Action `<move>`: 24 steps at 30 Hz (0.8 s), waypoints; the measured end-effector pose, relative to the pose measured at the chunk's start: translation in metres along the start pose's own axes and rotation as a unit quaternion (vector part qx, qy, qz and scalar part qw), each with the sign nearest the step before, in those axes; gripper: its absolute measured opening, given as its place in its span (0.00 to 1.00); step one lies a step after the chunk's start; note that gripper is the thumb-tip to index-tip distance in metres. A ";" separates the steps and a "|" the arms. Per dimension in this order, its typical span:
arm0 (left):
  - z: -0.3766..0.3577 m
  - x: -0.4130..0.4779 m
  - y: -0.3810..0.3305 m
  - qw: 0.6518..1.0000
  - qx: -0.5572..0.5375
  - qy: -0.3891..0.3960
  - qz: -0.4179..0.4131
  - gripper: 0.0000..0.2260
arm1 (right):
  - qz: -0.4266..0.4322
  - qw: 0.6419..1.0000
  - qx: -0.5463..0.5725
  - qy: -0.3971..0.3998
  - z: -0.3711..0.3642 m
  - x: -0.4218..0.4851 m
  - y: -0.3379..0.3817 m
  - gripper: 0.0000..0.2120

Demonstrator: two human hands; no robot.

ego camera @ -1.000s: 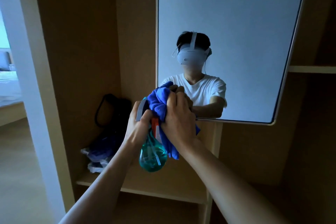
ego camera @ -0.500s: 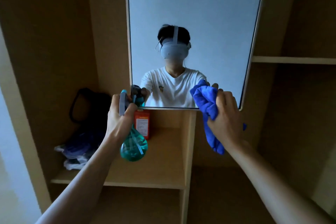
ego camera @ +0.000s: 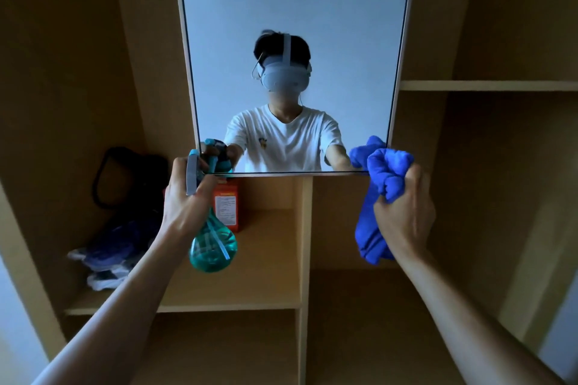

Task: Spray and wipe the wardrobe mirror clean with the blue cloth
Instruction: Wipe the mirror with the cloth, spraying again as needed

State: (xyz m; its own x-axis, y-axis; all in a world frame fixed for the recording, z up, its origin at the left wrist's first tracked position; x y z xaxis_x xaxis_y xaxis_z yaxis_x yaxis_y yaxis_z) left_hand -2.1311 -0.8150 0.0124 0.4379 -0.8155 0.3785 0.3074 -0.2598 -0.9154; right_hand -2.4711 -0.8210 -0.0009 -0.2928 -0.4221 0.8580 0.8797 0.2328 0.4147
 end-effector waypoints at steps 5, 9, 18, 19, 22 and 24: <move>0.002 -0.007 -0.004 1.000 0.004 0.002 -0.007 0.19 | -0.077 0.996 -0.016 0.045 0.003 -0.024 -0.009 0.18; 0.002 -0.011 -0.009 1.000 -0.003 -0.001 -0.014 0.16 | -0.123 0.986 -0.028 0.113 0.000 -0.034 -0.009 0.17; 0.007 -0.017 -0.016 1.000 -0.003 0.010 -0.026 0.15 | -0.135 0.980 0.052 0.139 -0.006 -0.010 0.026 0.06; 0.008 -0.017 -0.016 1.000 -0.004 0.011 -0.027 0.15 | -0.147 0.975 0.076 0.149 -0.009 -0.010 0.028 0.05; 0.008 -0.016 -0.015 0.999 -0.004 0.011 -0.030 0.13 | -0.198 0.951 0.179 0.157 -0.016 -0.009 0.038 0.04; 0.008 -0.016 -0.014 0.999 -0.004 0.015 -0.031 0.13 | -0.223 0.933 0.232 0.159 -0.022 -0.008 0.045 0.03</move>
State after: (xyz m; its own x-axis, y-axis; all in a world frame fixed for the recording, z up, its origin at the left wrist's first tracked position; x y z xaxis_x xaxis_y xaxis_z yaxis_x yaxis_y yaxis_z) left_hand -2.1354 -0.7941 0.0205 0.3924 -0.8134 0.4295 0.3256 -0.3140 -0.8919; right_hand -2.4206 -0.8260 0.0044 -0.3998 -0.7898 0.4652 0.4185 0.2943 0.8592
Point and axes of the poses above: each hand's wrist, its own x-axis towards the middle knuckle, its own z-axis out of the back of the hand, y = z × x, the point moved 2 cm from there along x, towards the middle knuckle, and after that the axes turned 8 degrees about z, right-handed, at the moved point
